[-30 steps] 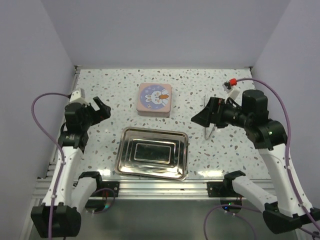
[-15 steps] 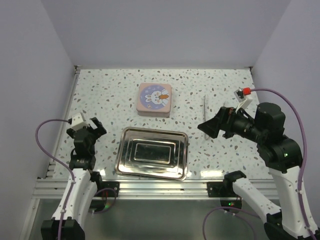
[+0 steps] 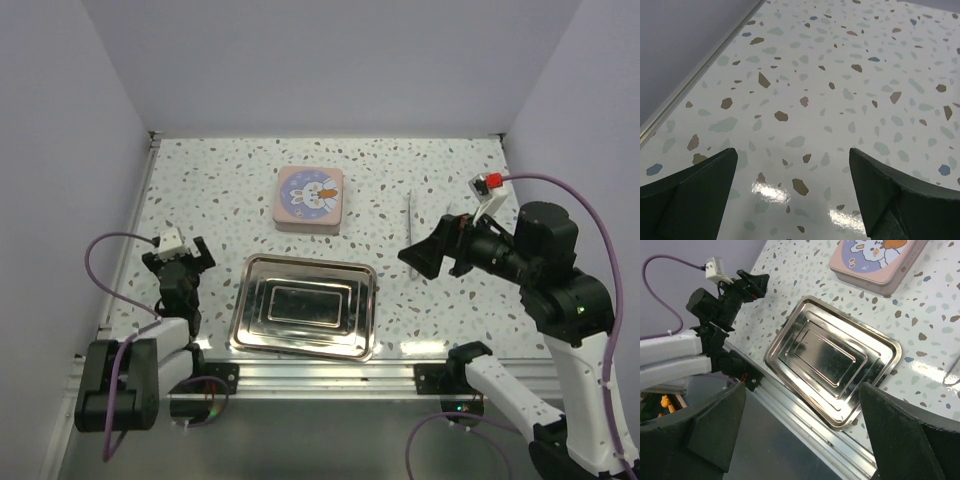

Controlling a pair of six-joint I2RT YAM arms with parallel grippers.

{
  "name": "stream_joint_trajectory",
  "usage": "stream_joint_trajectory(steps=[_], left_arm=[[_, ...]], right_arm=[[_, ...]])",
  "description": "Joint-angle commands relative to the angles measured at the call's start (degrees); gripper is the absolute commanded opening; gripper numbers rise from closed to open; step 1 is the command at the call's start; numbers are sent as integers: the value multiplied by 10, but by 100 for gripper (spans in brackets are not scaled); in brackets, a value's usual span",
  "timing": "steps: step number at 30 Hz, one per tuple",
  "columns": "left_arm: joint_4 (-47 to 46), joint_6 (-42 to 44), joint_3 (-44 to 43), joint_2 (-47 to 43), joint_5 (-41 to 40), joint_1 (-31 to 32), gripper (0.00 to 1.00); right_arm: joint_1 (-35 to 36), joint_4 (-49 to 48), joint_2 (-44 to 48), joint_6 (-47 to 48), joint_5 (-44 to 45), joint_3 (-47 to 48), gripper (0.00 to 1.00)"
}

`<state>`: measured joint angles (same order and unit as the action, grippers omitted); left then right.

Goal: Pack the cookies

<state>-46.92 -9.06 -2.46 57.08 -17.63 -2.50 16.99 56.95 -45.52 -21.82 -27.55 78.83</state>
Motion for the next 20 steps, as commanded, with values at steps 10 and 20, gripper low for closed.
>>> stream_joint_trajectory(steps=[10, 20], left_arm=[[-260, 30, -57, 223, 80, -1, 93], [-322, 74, -63, 292, 40, 50, 98]], right_arm=[[2, -47, 13, -15, 12, -17, 99], [3, -51, 21, -36, 50, -30, 99]])
